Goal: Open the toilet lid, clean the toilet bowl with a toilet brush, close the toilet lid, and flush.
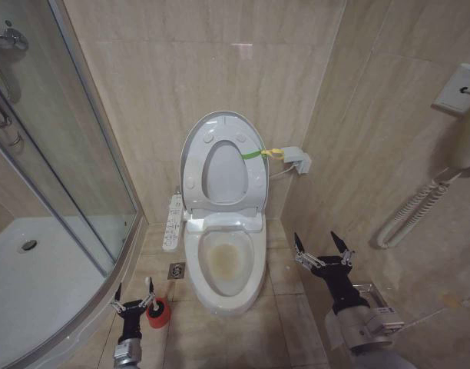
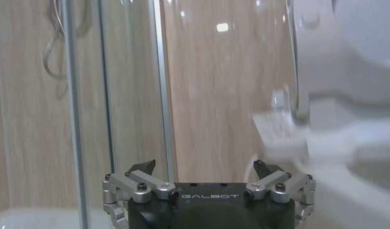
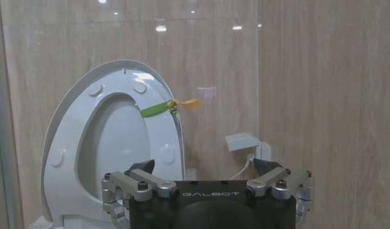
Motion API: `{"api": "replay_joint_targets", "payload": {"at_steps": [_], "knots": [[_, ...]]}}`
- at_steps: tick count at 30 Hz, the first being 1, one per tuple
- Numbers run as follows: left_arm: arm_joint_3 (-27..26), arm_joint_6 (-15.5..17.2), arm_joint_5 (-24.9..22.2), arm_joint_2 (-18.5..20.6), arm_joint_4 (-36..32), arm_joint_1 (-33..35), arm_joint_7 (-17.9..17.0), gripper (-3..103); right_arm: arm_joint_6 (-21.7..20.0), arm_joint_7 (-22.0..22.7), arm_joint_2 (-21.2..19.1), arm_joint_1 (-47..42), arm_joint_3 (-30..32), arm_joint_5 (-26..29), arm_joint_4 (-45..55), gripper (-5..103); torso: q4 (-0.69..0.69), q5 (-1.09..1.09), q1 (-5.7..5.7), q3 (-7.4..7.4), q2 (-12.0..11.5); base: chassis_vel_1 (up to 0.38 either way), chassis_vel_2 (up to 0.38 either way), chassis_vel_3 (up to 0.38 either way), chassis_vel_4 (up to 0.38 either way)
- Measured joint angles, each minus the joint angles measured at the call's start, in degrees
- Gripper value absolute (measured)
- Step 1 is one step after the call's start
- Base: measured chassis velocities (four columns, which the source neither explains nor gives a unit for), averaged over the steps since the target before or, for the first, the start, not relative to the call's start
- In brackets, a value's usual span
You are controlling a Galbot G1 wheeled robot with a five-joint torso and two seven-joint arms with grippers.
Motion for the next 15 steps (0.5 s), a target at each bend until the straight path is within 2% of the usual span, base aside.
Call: {"api": "replay_joint_targets", "payload": {"at_steps": [1, 4, 5, 8, 9, 12, 13, 15], "knots": [[0.0, 0.0, 0.0, 0.0, 0.0, 0.0, 0.0, 100, 0.0, 0.0, 0.0, 0.0, 0.0, 0.0, 0.0, 100, 0.0, 0.0, 0.0, 0.0, 0.0, 0.0, 0.0, 0.0, 0.0], [-2.3, 3.6, 0.0, 0.6, -9.6, 3.6, 0.0, 100, 0.0, 0.0, 0.0, 0.0, 0.0, 0.0, 0.0, 100, 0.0, 0.0, 0.0, 0.0, 0.0, 0.0, 0.0, 0.0, 0.0], [-2.3, 3.6, 0.0, 0.6, -9.6, 3.6, 0.0, 100, 0.0, 0.0, 0.0, 0.0, 0.0, 0.0, 0.0, 100, 0.0, 0.0, 0.0, 0.0, 0.0, 0.0, 0.0, 0.0, 0.0], [-4.2, 8.4, 0.5, 1.0, -20.1, 7.3, 0.6, 98, 0.0, 0.0, 0.0, 0.0, 0.0, 0.0, 0.0, 100, 0.01, 0.0, 0.0, 0.0, 0.0, 0.0, 0.0, 0.0, 0.0], [-4.2, 8.4, 0.5, 1.0, -20.1, 7.3, 0.6, 98, 0.0, 0.0, 0.0, 0.0, 0.0, 0.0, 0.0, 100, 0.01, 0.0, 0.0, 0.0, 0.0, 0.0, 0.0, 0.0, 0.0], [-5.4, 13.2, 1.2, 0.9, -29.5, 10.5, 1.9, 98, 0.0, 0.0, 0.0, 0.0, 0.0, 0.0, 0.0, 100, 0.0, 0.01, 0.0, 0.0, 0.0, 0.0, 0.0, 0.0, 0.0], [-5.4, 13.2, 1.2, 0.9, -29.5, 10.5, 1.9, 98, 0.0, 0.0, 0.0, 0.0, 0.0, 0.0, 0.0, 100, 0.0, 0.01, 0.0, 0.0, 0.0, 0.0, 0.0, 0.0, 0.0], [-6.0, 15.7, 1.5, 0.3, -35.5, 12.5, 2.4, 94, 0.0, 0.0, 0.0, 0.0, 0.0, 0.0, 0.0, 100, 0.0, 0.01, 0.0, 0.0, 0.0, 0.0, 0.0, 0.0, 0.0]]}}
